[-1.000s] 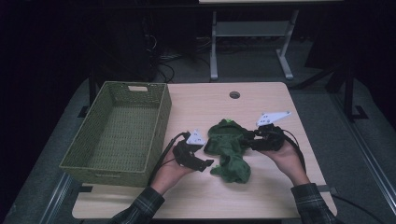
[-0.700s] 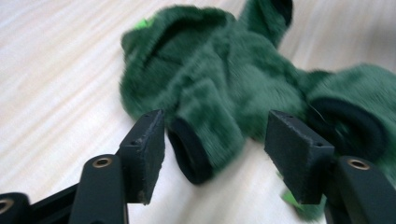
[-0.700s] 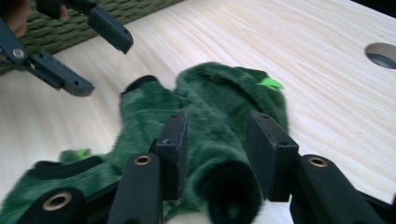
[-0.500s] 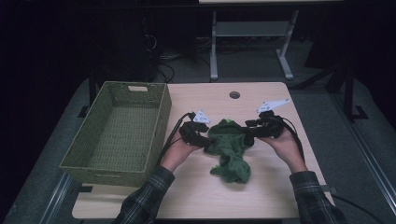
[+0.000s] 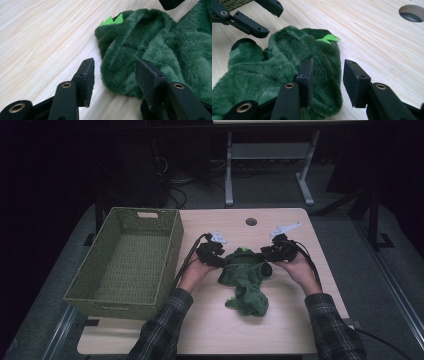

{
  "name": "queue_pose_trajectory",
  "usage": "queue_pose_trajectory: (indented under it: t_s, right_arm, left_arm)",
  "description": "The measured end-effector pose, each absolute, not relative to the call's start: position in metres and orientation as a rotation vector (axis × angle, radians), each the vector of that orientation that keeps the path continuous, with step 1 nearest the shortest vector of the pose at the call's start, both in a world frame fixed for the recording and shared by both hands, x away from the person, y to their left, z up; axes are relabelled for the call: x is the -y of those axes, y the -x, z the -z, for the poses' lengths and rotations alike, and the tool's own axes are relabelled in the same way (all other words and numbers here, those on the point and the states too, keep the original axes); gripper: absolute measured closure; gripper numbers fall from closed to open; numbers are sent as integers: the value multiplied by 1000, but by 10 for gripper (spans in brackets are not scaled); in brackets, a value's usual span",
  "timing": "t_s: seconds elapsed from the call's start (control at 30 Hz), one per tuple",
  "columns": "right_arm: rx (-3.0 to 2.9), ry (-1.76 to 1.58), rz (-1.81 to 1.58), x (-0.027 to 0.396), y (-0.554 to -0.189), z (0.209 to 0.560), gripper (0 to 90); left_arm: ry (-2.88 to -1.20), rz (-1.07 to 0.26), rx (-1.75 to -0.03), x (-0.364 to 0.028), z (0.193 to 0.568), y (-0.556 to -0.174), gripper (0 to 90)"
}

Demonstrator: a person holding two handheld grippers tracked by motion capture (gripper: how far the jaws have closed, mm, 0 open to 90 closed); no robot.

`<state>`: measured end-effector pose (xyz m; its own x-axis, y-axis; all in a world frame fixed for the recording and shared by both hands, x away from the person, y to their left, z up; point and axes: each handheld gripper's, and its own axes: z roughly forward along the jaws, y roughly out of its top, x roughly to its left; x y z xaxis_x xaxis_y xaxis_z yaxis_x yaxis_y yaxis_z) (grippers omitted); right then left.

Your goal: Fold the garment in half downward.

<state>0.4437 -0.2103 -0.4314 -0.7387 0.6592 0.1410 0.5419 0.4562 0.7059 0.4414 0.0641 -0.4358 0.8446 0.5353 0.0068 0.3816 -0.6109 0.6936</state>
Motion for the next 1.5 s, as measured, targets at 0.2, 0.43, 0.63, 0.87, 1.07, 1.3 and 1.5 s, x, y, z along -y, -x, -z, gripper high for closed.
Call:
queue_pose_trajectory:
  t_s: [0.2, 0.43, 0.63, 0.87, 1.07, 1.3, 1.5]
  right_arm:
    - [-2587, -1094, -1115, 207, -450, 445, 606]
    - [-2608, -1105, -1075, 203, -456, 458, 699]
    - [-2600, -1116, -1048, 204, -457, 459, 864]
    - [-2545, -1136, -1092, 209, -455, 443, 873]
    - [-2517, -1129, -1112, 214, -459, 422, 877]
    - [-2464, -1121, -1133, 219, -463, 402, 877]
    - [-2427, -1096, -1164, 223, -464, 385, 877]
  left_arm:
    - [-2308, -259, -657, -58, 445, -450, 508]
    - [-2336, -250, -643, -53, 453, -456, 627]
    - [-2351, -261, -640, -49, 452, -458, 859]
    - [-2303, -271, -669, -46, 437, -462, 869]
    - [-2274, -276, -681, -44, 415, -465, 870]
    - [-2233, -325, -654, -42, 388, -470, 869]
    - [-2197, -344, -623, -38, 368, -468, 868]
